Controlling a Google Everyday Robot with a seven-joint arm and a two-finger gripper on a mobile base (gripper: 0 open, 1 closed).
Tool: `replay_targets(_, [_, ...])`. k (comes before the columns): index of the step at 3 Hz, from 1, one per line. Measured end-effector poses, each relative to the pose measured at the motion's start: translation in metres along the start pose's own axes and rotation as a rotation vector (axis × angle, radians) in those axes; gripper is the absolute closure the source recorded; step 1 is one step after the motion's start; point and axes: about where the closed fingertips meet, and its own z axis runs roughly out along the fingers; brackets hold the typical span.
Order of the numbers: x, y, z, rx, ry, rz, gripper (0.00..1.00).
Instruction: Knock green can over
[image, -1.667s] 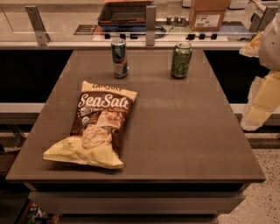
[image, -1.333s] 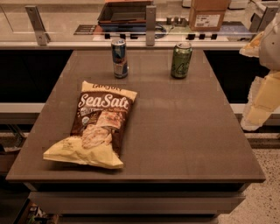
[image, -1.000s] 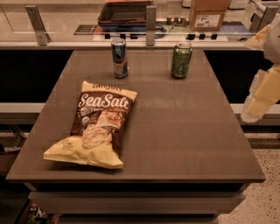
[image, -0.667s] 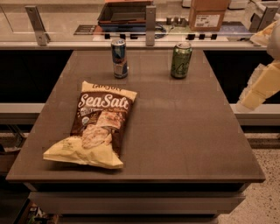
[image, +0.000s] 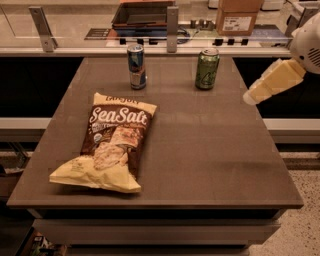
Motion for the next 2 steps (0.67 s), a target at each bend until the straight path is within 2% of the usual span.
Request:
replay_targets(1, [-0.008,-0.007,0.027,0.038,-0.062,0.131,0.0])
replay_targets(2, [-0.013,-0.008,0.057,0.051,-0.137,0.211,0.0])
